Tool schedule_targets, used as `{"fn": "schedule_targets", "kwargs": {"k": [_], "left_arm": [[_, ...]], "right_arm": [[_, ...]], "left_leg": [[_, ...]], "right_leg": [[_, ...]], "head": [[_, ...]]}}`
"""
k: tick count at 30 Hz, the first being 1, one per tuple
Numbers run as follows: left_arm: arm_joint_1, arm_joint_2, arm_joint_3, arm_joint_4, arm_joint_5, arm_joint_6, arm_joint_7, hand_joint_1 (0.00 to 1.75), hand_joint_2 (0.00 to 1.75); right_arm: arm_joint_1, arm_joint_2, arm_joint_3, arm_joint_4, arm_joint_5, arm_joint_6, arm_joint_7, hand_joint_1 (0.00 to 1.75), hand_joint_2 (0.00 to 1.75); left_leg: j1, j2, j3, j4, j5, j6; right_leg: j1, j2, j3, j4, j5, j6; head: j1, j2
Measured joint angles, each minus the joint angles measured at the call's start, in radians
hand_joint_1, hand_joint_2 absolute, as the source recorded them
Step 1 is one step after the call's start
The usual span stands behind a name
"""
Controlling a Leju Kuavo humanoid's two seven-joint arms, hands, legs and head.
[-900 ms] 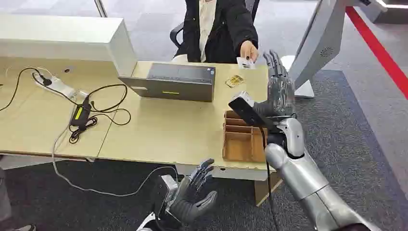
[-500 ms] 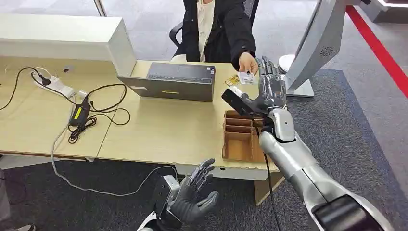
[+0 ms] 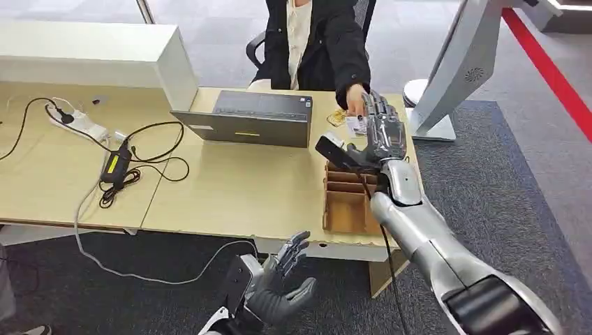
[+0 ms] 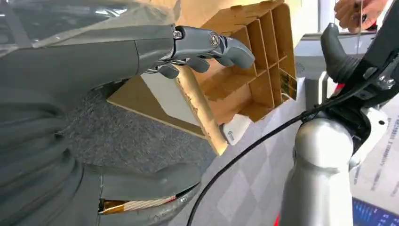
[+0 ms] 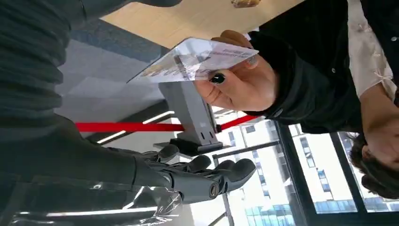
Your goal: Pass the card to the sensor for recognition and then transmit it.
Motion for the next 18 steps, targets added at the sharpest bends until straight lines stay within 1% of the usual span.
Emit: {"fn": "schedule_targets", "kwargs": {"k": [1,2,4,9,18], "left_arm": [[0.0,0.003,0.0,0.0,0.0,-0.003,0.002,0.0,1.75],[-0.001,0.005,0.0,0.0,0.001,-0.006,0.003,0.0,1.75],[-0.004,0.009,0.0,0.0,0.007,-0.014,0.005,0.0,1.75],[-0.006,0.015,0.0,0.0,0.008,-0.014,0.008,0.0,1.75],[-0.006,0.021,0.0,-0.001,0.008,-0.011,0.008,0.0,1.75]], "right_arm": [[0.0,0.004,-0.005,0.002,0.003,0.0,-0.005,1.5,1.75],[-0.001,0.007,-0.008,0.005,0.009,0.0,-0.008,1.75,1.75],[-0.001,0.012,-0.022,0.008,0.033,0.0,-0.02,1.75,1.75],[-0.001,0.025,-0.069,0.01,0.047,0.0,-0.058,1.75,1.75],[-0.001,0.045,-0.125,0.01,0.041,-0.002,-0.087,1.75,1.75]], "left_leg": [[0.0,0.0,0.0,0.0,0.0,0.0],[0.0,0.0,0.0,0.0,0.0,0.0],[0.0,0.0,0.0,0.0,0.0,0.0],[0.0,0.0,0.0,0.0,0.0,0.0],[0.0,0.0,0.0,0.0,0.0,0.0]], "right_leg": [[0.0,0.0,0.0,0.0,0.0,0.0],[0.0,0.0,0.0,0.0,0.0,0.0],[0.0,0.0,0.0,0.0,0.0,0.0],[0.0,0.0,0.0,0.0,0.0,0.0],[0.0,0.0,0.0,0.0,0.0,0.0]], "head": [[0.0,0.0],[0.0,0.0],[0.0,0.0],[0.0,0.0],[0.0,0.0]]}}
